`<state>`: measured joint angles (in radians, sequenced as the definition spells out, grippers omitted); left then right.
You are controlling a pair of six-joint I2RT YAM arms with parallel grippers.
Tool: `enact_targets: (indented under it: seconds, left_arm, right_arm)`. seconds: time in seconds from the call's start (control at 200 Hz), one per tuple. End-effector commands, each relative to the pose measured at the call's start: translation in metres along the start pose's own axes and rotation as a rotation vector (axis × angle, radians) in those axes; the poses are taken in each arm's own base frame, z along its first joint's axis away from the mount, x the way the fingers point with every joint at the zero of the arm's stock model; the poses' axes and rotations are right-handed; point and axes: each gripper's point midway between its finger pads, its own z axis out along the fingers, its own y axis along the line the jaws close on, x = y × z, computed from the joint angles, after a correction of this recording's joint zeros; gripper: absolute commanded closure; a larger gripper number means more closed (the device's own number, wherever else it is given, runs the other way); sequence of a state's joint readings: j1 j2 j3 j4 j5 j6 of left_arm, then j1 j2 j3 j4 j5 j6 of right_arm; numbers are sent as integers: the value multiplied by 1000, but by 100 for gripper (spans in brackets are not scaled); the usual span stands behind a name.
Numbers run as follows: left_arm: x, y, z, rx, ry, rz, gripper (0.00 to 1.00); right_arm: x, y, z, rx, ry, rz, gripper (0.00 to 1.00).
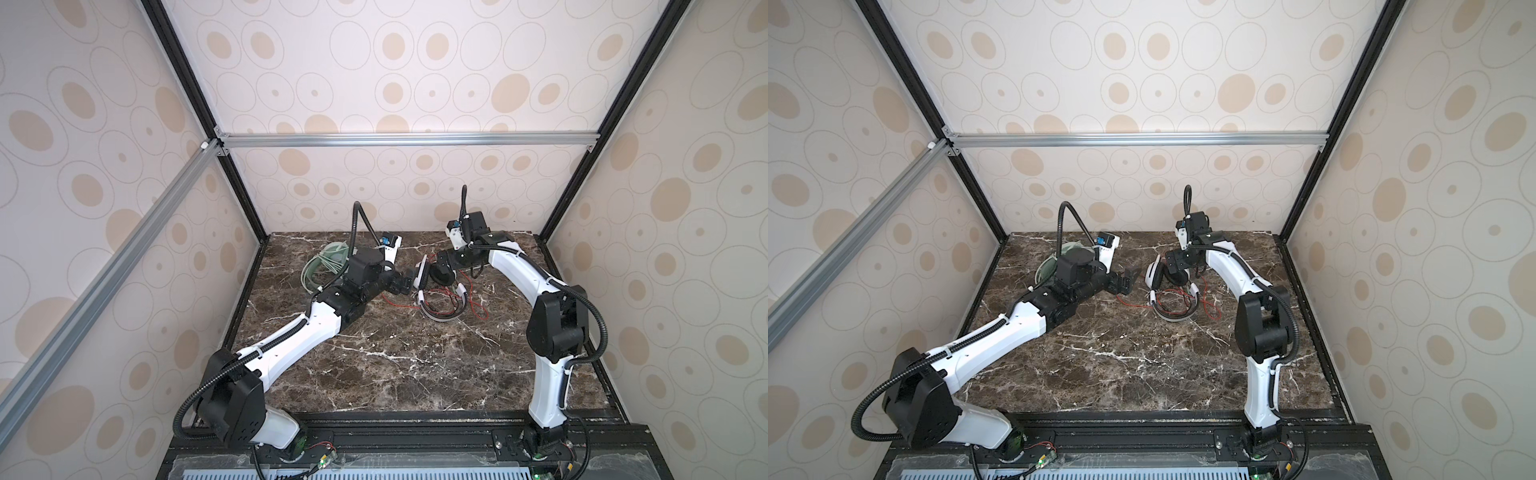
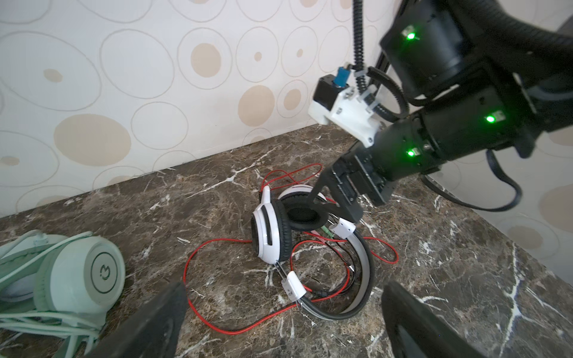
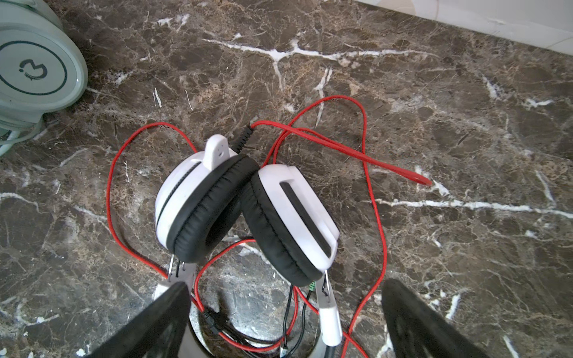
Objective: Wrap the headphones
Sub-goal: 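Grasp the white headset ear cup with the right gripper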
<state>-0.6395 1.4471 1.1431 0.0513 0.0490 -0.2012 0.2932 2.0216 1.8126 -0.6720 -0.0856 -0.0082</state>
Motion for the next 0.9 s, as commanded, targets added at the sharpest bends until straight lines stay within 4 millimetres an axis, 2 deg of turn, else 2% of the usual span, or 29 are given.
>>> enact_targets:
  seconds: [0.0, 0.09, 0.3, 0.455, 0.69, 0.895]
  left_arm:
    - [-20, -9, -11, 18, -58, 57, 2]
    - [-18, -14, -9, 43, -51, 51, 2]
    - [-18, -18, -9, 68, -43, 47, 2]
    - [-21, -22, -13, 85, -51, 44, 2]
    - [-24, -25, -15, 103, -58, 34, 2]
    - [-23, -26, -15, 113, -52, 26, 2]
  right_arm:
    - [5, 1, -7, 2, -2, -77, 1]
    - [9, 1, -6, 0, -6, -97, 1]
    - [25, 11, 11, -74, 142, -83, 4]
    - [20, 11, 27, -83, 131, -69, 7]
    - [20, 8, 43, -73, 166, -76, 18]
    - [14, -1, 57, -32, 155, -115, 18]
